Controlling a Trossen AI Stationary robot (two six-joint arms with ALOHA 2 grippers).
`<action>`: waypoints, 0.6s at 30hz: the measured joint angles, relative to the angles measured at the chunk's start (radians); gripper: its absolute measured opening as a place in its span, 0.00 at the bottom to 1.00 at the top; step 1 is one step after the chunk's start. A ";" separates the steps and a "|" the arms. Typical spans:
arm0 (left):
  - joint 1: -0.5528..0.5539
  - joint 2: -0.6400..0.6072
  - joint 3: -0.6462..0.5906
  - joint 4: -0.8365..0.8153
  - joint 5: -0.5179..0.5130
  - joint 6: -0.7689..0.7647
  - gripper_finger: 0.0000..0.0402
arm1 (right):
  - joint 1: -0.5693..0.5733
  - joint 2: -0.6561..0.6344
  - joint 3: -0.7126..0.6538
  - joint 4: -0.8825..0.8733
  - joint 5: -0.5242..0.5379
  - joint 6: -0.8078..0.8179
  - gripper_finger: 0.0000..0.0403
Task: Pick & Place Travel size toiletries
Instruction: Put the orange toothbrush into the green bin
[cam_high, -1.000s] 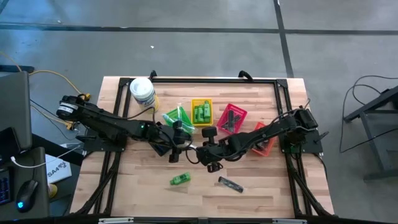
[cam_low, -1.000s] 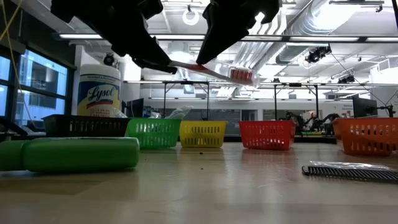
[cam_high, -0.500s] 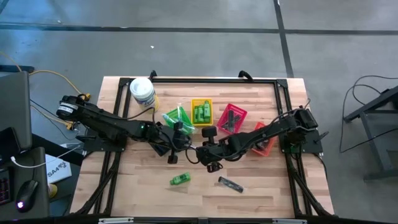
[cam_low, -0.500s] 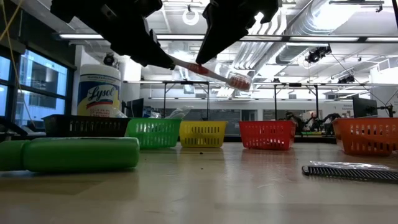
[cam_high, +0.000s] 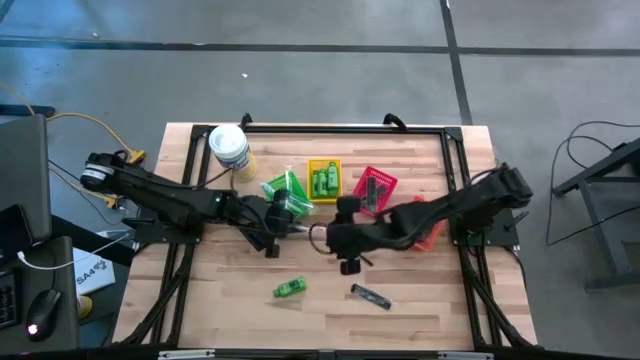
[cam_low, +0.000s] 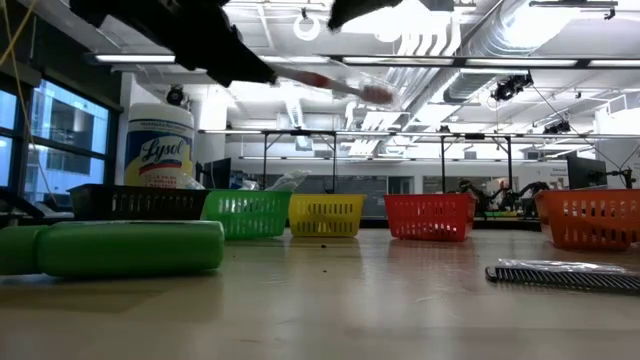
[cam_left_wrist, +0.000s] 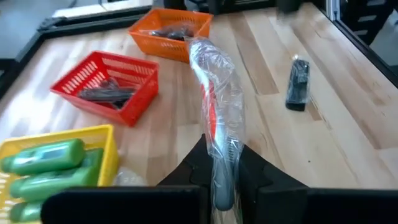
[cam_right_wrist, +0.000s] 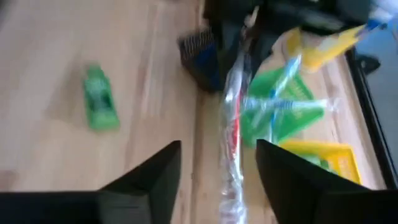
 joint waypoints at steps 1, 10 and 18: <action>0.000 -0.024 -0.013 -0.004 -0.002 0.003 0.05 | 0.000 -0.020 -0.003 0.011 -0.009 0.004 0.50; 0.001 -0.382 -0.243 -0.004 -0.038 -0.019 0.05 | 0.062 -0.284 -0.222 0.204 -0.016 0.012 0.53; 0.000 -0.695 -0.344 -0.352 -0.126 -0.135 0.05 | 0.126 -0.601 -0.641 0.537 -0.024 0.056 0.31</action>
